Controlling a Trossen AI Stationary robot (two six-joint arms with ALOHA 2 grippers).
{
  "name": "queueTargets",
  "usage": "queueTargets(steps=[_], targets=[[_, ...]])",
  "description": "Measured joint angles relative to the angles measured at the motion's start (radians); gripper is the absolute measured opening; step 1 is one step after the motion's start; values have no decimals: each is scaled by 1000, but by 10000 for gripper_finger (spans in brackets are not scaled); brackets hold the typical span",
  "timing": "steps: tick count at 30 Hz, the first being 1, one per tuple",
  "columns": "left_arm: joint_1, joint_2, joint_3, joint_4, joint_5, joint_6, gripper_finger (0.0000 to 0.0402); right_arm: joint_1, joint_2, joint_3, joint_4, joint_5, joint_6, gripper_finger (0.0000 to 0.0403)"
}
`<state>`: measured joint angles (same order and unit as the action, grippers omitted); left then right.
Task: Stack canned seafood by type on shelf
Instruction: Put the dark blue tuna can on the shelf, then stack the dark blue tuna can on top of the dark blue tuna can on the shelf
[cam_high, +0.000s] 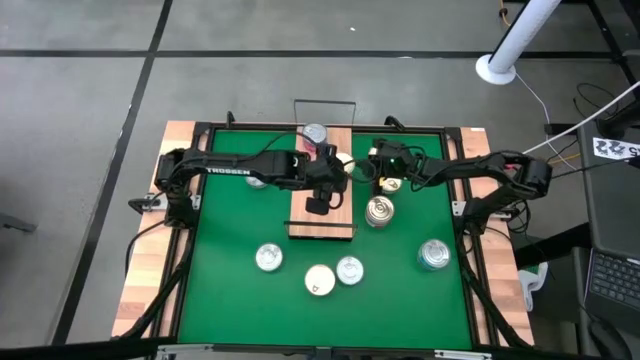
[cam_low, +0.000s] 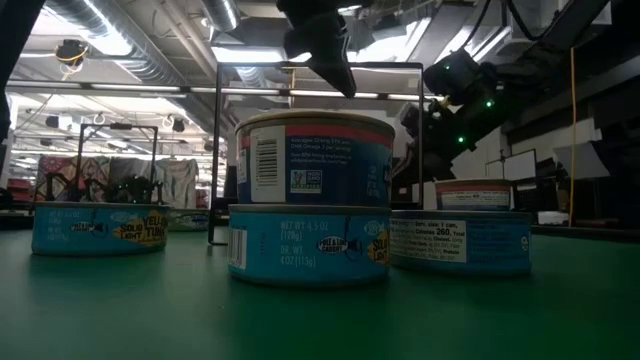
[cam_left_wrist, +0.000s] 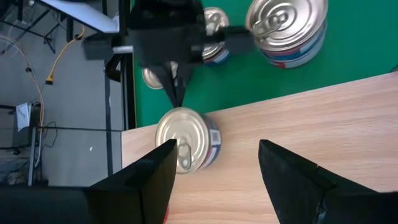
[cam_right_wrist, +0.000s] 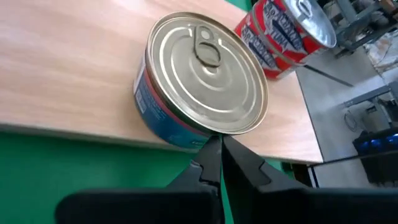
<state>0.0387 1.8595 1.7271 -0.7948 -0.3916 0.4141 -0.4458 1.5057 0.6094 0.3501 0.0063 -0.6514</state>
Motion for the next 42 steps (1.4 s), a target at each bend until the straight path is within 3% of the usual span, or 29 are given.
queueTargets(steps=[10,16,33,42], targets=[[-29,0,0,2,0,0,224,0,37,0,89,1,-4,14],[-37,0,0,2,0,0,224,0,9,0,92,90,-8,14],[-40,0,0,41,0,-47,224,0,-327,0,-209,119,-8,14],[-40,0,0,79,0,-72,224,0,-440,0,-232,308,51,14]])
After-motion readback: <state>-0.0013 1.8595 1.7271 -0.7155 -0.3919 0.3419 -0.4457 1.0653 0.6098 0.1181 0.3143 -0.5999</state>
